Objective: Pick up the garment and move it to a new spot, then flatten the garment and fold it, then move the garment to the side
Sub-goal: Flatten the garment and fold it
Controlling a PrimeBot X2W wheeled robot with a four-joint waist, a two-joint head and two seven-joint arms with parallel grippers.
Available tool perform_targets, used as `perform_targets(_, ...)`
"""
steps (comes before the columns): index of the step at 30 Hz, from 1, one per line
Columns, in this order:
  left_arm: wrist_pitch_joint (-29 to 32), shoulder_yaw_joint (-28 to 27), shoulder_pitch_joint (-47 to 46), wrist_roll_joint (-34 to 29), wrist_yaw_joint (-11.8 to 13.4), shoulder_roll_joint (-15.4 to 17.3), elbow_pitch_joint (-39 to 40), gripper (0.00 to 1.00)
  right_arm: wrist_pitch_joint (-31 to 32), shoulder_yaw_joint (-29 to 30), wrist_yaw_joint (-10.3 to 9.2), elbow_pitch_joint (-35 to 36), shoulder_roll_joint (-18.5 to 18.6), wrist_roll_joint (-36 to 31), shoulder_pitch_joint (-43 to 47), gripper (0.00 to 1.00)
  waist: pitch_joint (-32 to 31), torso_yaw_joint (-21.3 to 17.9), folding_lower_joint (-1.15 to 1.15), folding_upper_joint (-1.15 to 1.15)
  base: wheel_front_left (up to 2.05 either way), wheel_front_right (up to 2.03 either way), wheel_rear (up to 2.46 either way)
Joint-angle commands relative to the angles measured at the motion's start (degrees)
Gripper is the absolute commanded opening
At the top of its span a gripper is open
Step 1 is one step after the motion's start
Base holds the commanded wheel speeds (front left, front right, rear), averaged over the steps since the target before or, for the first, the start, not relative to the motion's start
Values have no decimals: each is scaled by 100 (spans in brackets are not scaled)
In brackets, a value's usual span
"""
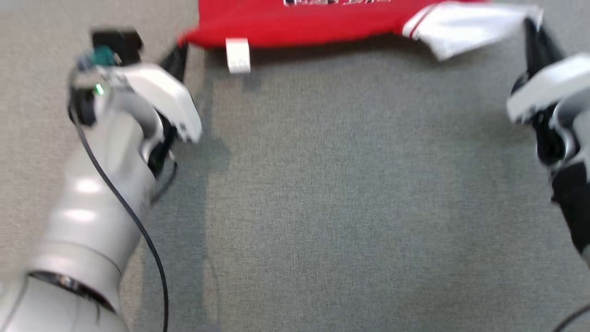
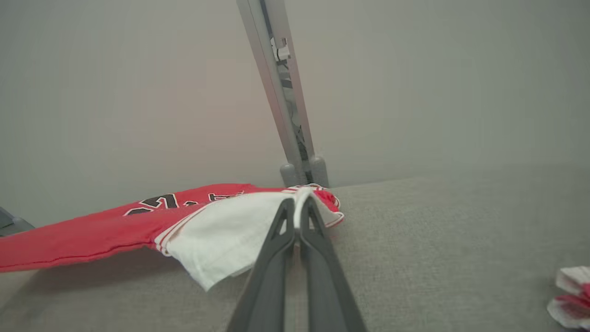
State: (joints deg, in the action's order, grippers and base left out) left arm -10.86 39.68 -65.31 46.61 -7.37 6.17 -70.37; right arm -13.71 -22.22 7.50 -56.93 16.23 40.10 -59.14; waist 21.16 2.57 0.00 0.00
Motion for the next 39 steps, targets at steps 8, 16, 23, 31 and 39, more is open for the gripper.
perform_targets(8,-89,681,1018,-160,-12,107,88,0,546,-847,-2,-247,336,841,950,0,-865,24,0,0,0,0,0)
perform_targets(16,-255,1132,1474,-378,-9,82,-64,0,1214,-1293,-2,-460,524,1338,1167,0,-1146,50,0,0,0,0,0)
perform_targets(23,-287,1420,1780,-523,-8,78,-190,0,1859,-1681,-2,-387,696,1682,1320,0,-1362,85,0,0,0,0,0)
perform_targets(31,42,1785,2257,-478,-9,129,-164,0,2503,-2079,-2,-181,923,2089,1582,0,-1626,132,0,0,0,0,0)
perform_targets(39,361,2157,2697,-311,-9,317,93,0,3137,-2367,-2,175,1227,2535,1914,0,-1921,174,0,0,0,0,0)
